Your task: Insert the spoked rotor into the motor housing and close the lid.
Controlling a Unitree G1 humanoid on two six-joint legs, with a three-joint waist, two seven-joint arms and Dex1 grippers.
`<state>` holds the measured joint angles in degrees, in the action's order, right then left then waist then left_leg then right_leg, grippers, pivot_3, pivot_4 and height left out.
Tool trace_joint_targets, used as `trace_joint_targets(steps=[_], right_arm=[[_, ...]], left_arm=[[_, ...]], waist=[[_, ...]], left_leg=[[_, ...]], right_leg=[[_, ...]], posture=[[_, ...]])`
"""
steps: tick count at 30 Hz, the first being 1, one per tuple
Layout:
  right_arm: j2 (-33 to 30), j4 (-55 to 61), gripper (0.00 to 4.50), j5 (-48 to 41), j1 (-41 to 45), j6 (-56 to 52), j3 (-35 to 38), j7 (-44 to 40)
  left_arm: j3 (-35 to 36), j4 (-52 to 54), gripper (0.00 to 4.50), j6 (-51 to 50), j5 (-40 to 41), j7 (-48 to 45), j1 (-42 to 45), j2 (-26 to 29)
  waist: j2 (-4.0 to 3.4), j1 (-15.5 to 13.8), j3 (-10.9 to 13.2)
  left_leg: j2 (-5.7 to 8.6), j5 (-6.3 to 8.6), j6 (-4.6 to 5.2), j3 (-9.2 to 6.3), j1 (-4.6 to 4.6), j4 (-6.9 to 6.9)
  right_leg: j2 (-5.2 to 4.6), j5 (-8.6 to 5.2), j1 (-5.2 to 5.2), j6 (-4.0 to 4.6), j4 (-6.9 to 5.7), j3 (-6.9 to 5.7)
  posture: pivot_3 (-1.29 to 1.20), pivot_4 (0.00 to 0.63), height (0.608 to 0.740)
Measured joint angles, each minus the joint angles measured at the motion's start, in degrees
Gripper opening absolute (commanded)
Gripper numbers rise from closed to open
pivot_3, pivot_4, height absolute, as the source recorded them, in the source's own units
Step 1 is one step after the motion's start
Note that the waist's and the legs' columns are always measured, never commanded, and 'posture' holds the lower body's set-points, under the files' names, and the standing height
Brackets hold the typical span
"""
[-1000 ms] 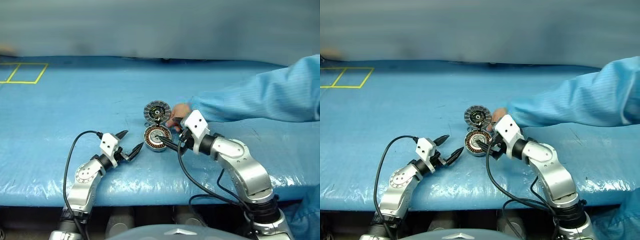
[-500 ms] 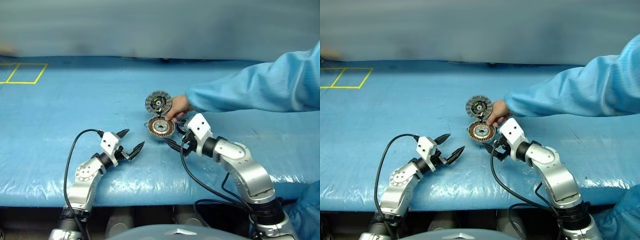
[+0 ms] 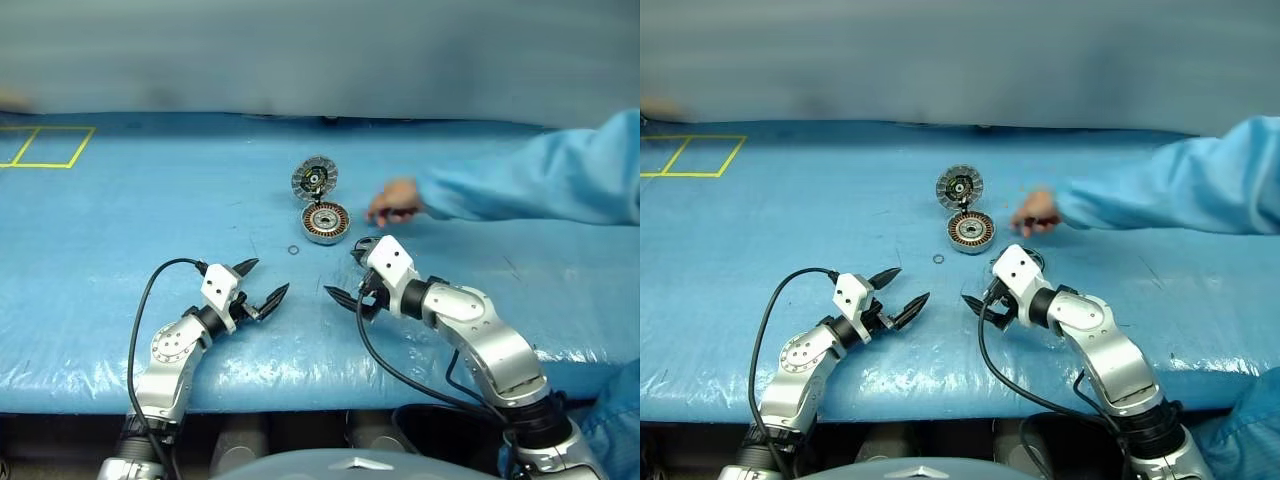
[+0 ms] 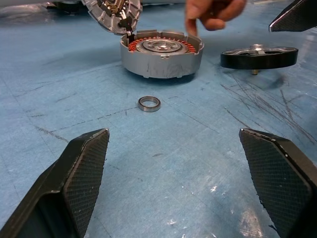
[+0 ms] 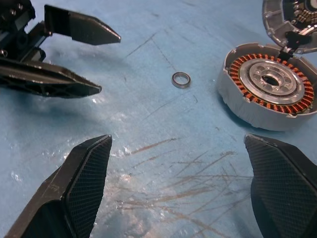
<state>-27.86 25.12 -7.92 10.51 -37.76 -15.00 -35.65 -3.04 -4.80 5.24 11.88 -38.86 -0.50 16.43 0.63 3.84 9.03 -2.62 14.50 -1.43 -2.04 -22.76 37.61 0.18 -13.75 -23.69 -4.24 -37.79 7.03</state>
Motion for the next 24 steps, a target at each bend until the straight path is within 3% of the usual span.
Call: trace_joint_targets(steps=[8,14,24], right_arm=[[-5.48,-16.27,4.48,8.64,19.17,11.6,-9.92,-10.43],[-0.17,-38.85,4.48,15.96,33.85,22.66,-17.23,-16.58],[6.5,-60.21,4.48,22.04,42.25,33.84,-18.53,-17.73]], left_arm=[[-0.4,-1.94,4.5,0.09,-0.29,-0.03,1.41,-0.25],[-0.78,-2.34,4.5,0.47,-0.54,0.31,0.9,-0.86],[-0.21,-1.21,4.5,1.89,-0.5,2.34,-1.61,-1.62]], waist=[[0.02,0.23,0.04],[0.0,0.08,0.05],[-0.02,0.08,0.04]], left_leg=[[-0.02,-0.01,0.01,0.02,0.05,0.03],[-0.01,0.0,0.02,0.02,-0.01,-0.09],[0.02,0.02,0.05,0.05,0.04,-0.17]], right_leg=[[0.03,0.04,0.02,-0.01,-0.01,0.01],[0.01,0.32,-0.06,0.08,0.01,0.0],[-0.07,0.3,-0.05,0.12,0.01,-0.03]], posture=[[0.0,0.15,0.74],[0.0,0.15,0.74],[0.0,0.15,0.74]])
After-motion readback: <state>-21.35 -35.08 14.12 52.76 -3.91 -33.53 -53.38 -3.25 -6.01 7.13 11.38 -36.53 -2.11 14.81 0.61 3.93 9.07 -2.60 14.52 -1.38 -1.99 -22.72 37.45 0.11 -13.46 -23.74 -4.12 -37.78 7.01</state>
